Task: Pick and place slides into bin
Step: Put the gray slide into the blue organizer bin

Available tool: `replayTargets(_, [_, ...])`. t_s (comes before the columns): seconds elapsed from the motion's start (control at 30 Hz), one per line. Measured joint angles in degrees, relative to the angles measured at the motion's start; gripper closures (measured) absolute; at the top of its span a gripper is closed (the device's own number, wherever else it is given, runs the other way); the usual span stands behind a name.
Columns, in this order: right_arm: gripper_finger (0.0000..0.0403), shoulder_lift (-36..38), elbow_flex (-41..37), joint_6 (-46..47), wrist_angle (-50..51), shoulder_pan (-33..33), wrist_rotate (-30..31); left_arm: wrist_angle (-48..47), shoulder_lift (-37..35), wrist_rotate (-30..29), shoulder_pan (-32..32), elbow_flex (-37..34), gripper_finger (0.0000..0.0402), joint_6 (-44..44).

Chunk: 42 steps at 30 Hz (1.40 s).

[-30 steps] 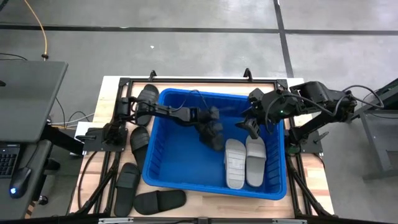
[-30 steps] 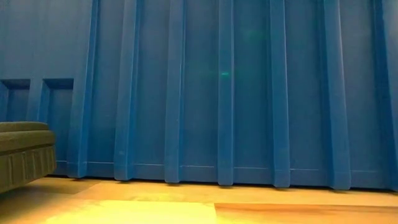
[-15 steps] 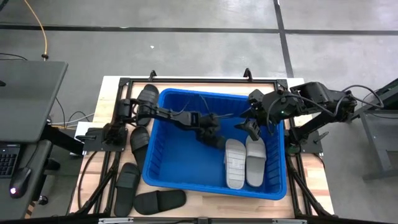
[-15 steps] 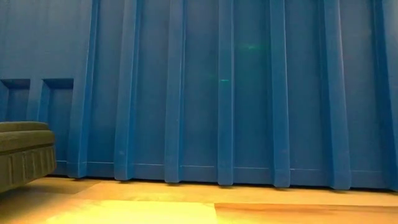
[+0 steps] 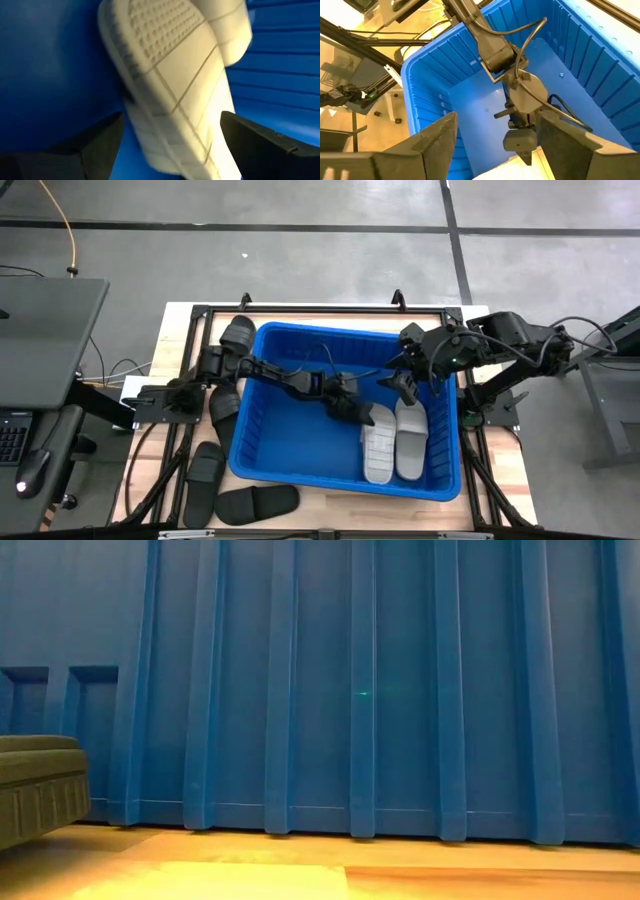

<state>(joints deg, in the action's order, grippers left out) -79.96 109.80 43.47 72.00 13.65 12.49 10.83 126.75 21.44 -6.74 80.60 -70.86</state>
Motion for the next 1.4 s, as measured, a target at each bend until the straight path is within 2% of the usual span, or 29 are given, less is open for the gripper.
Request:
replayTargets(0.1, [0.0147,0.02,0.00,0.01,-0.06,0.00,-0.01,1.29,-0.03,-1.47,-0.04,0.00,0.0103,0.10])
replayTargets(0.2, [0.0147,0.02,0.00,-0.01,-0.24,0.00,0.01,3.62,-0.02,-4.92,-0.03,-0.04,0.0153,0.37])
replayTargets(0.33, [0.0147,0.02,0.00,-0.01,-0.27,0.02,1.02,6.43,-0.02,-7.70,-0.02,-0.04,0.0251,2.32])
replayTargets(0.47, [0.0147,0.00,0.00,-0.01,-0.27,0.00,1.05,9.71,-0.06,-7.75,-0.12,-0.04,0.0359,5.28])
replayTargets(0.8, [0.0147,0.01,0.00,-0.24,-0.20,0.00,2.10,10.39,-2.10,-0.11,-1.00,-0.04,0.0365,9.47])
replayTargets(1.0, [0.0147,0.00,0.00,-0.43,1.17,0.00,2.66,10.57,-7.13,-0.38,-3.20,0.02,0.0365,13.38])
replayTargets(1.3, [0.0147,1.29,-0.02,1.04,4.62,0.00,8.66,8.62,-14.47,-2.13,-8.03,0.09,0.0366,20.03])
replayTargets(1.4, [0.0147,2.50,-0.02,1.95,4.69,0.54,8.30,9.40,-15.76,0.43,-9.52,0.07,0.0366,20.96])
